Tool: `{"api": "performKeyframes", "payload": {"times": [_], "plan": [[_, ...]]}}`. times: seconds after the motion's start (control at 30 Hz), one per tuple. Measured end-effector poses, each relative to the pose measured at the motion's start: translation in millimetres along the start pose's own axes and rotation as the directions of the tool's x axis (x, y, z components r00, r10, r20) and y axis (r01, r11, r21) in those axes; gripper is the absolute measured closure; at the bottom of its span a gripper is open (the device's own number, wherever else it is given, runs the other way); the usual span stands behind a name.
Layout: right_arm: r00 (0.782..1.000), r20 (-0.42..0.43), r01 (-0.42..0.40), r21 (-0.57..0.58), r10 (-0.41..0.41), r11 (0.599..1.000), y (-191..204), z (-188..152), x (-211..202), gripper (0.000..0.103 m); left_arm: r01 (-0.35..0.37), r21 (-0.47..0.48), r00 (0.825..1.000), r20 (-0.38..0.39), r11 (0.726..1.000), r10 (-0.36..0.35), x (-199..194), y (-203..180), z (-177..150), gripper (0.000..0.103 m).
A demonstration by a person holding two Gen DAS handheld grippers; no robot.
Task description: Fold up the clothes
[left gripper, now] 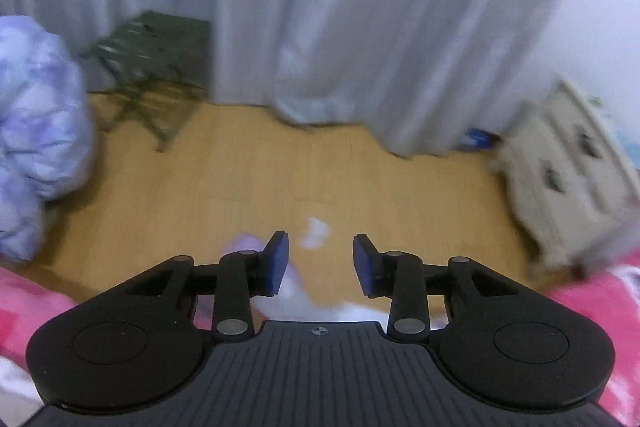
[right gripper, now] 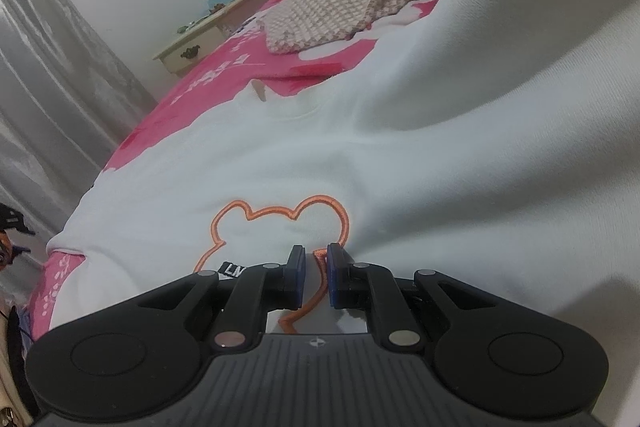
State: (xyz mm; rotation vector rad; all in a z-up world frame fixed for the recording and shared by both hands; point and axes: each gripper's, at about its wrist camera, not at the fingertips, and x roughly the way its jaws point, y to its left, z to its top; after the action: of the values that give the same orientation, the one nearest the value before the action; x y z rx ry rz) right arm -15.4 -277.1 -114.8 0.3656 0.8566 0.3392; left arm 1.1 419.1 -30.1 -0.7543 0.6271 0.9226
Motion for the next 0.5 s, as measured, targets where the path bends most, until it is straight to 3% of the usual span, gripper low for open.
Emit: {"api": "performKeyframes", "payload": {"times": [0.07, 0.17, 0.23, 0.33, 0.4, 0.47, 0.5], "plan": [[1.000, -0.005, 0.009, -0.027, -0.009, 1.000, 3, 1, 0, 0.091, 0.105, 0.114, 0.993, -0.065, 0.988, -0.098, -8, -24, -23, 0.068], [0.999, -0.009, 0.030, -0.110, -0.032, 0.993, 14, 5, -6, 0.091, 0.270, 0.283, 0.957, -0.184, 0.920, -0.224, -31, -60, -70, 0.065], [0.999, 0.002, 0.042, -0.178, -0.043, 0.983, 23, 8, -13, 0.087, 0.387, 0.392, 0.916, -0.271, 0.835, -0.297, -45, -85, -105, 0.060], [0.999, 0.046, 0.032, -0.243, -0.021, 0.970, 33, 10, -28, 0.080, 0.519, 0.547, 0.852, -0.394, 0.657, -0.346, -68, -118, -157, 0.058], [0.999, 0.031, 0.043, -0.257, -0.037, 0.966, 32, 8, -29, 0.075, 0.557, 0.621, 0.830, -0.431, 0.551, -0.354, -82, -128, -186, 0.057], [0.991, 0.006, 0.132, -0.270, -0.135, 0.954, 26, 5, -18, 0.075, 0.567, 0.668, 0.823, -0.436, 0.482, -0.364, -93, -131, -205, 0.057], [0.985, 0.008, 0.170, -0.257, -0.174, 0.951, 19, 6, -13, 0.078, 0.567, 0.680, 0.822, -0.436, 0.464, -0.366, -98, -131, -210, 0.057]]}}
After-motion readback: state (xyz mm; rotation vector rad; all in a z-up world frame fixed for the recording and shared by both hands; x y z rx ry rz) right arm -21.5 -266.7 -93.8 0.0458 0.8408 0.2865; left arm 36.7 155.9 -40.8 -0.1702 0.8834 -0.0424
